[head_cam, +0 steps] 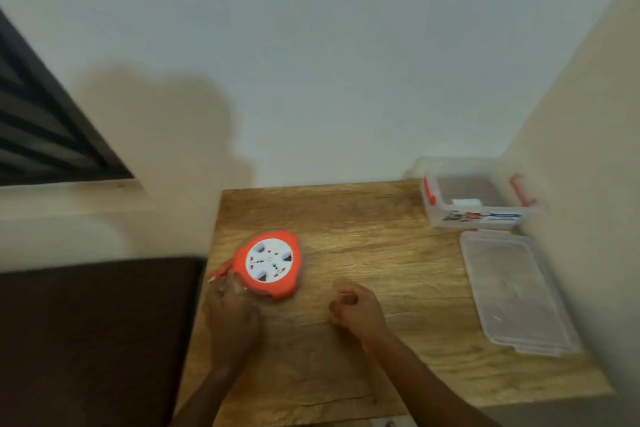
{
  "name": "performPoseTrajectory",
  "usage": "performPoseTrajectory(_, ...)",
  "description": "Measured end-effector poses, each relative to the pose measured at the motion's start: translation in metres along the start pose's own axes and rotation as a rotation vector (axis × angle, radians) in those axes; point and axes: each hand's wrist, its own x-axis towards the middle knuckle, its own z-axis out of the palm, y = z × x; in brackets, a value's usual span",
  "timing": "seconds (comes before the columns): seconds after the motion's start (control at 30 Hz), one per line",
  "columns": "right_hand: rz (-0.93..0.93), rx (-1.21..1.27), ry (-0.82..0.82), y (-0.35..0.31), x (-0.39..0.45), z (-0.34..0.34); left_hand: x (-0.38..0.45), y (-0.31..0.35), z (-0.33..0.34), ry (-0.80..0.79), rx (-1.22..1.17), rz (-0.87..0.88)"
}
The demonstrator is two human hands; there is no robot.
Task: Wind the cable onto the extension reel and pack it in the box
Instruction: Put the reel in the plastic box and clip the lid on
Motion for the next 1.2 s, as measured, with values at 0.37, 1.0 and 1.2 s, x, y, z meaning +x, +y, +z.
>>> performPoseTrajectory(0.37,-0.170,-0.067,0.405,-0.012,-0.016,-0.198,0.007,0.156,0.068,-0.101,-0.130,0.380)
performPoseTrajectory(1.0,-0.041,-0.572,0.444,0.006,0.034,-0.377,0.074,0.397,0.168,-0.509,-0.573,-0.218)
performPoseTrajectory(1.2,-0.045,-0.586,0.456,0.008,0.039,-0.375,0.079,0.389,0.182,-0.481,-0.570,-0.260)
